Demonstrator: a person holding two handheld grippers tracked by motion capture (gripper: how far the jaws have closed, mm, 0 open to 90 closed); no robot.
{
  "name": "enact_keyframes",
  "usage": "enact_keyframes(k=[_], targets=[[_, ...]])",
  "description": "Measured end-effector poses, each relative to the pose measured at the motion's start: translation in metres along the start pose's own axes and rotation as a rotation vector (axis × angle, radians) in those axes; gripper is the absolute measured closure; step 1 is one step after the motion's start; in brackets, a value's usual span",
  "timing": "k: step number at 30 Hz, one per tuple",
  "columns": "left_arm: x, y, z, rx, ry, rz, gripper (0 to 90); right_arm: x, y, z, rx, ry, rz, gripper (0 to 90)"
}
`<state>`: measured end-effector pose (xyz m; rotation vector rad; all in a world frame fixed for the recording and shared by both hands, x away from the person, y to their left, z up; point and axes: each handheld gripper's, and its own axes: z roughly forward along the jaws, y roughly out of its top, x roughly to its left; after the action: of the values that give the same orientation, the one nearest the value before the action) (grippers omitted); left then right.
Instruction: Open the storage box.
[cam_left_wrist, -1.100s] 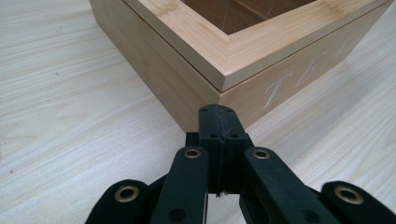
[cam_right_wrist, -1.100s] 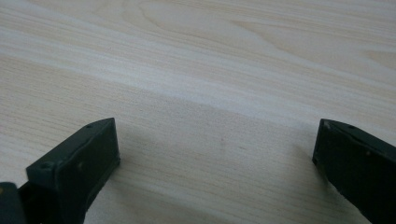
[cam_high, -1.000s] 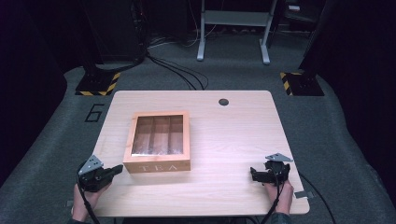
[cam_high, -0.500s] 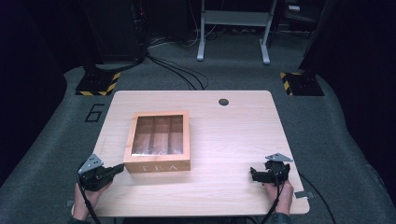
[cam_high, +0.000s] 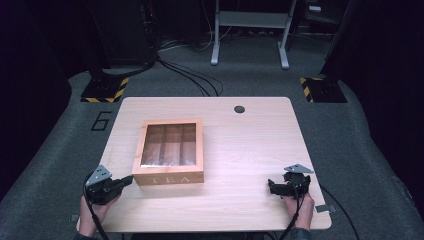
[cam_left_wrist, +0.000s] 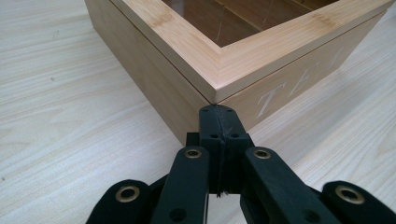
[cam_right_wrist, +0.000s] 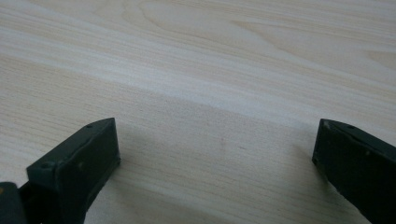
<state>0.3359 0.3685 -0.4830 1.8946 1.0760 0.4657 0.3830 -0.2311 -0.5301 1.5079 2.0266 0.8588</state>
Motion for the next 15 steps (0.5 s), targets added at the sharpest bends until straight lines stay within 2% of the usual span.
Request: enact_keyframes(k=[3,10,15], targets=[[0.0003,0.0006,-0.0008,0.011,-0.004,0.004,90.0,0.0,0.0,0.0,0.0,0.0,0.0,0.1],[0.0026,-0.0024,-0.0006,-0.011,-0.021,0.01,90.0,0.0,0.0,-0.0001,0.001,0.0,-0.002,0.2],[0.0042,-0.0073,0.0004,-0.053,-0.028,0.008,89.9,0.0,0.0,-0.0002,0.001,0.0,-0.002,0.2]])
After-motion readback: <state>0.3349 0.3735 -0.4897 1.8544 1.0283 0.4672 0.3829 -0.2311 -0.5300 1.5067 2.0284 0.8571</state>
